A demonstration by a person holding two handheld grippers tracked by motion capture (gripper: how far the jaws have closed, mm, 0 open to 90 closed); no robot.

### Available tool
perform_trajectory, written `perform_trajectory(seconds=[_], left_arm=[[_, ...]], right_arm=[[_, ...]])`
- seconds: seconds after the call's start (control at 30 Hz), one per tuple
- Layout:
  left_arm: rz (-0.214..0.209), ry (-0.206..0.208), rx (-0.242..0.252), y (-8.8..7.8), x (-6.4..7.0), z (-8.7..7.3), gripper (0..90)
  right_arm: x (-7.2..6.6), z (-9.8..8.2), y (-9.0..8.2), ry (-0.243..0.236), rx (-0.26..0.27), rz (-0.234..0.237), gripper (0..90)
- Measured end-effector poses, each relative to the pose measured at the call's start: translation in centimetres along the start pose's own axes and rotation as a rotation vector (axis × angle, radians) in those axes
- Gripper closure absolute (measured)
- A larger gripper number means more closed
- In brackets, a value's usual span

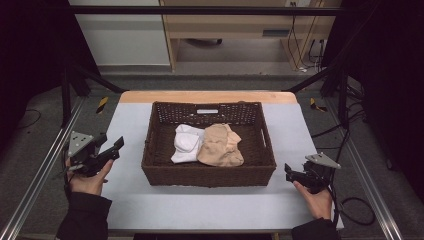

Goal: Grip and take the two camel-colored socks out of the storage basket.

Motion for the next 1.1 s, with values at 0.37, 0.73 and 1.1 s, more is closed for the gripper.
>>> perform_trajectory(seconds=[0.37, 0.73, 1.1], left_arm=[[-0.050, 0.039, 0.076, 0.8, 3.8, 3.3, 39.0], [-0.143, 0.034, 0.100, 2.5, 7.8, 5.2, 38.0], [-0.198, 0.102, 0.078, 6.0, 13.1, 6.7, 38.6]], right_arm=[[-0.2, 0.0, -0.2, -0.009, 0.010, 0.010, 4.8], [-0.3, 0.2, -0.3, 0.005, 0.020, 0.013, 4.6], [-0.2, 0.2, -0.2, -0.008, 0.021, 0.005, 4.6]])
Point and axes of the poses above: each handheld gripper's, and its own axes: y roughly forward along the jaws, z roughly out of its top, x roughly to its right, the point moved 2 cm from there along y, roughly forward along the jaws, and after that the axes turned 4 degrees about y, right-handed, at the moved point
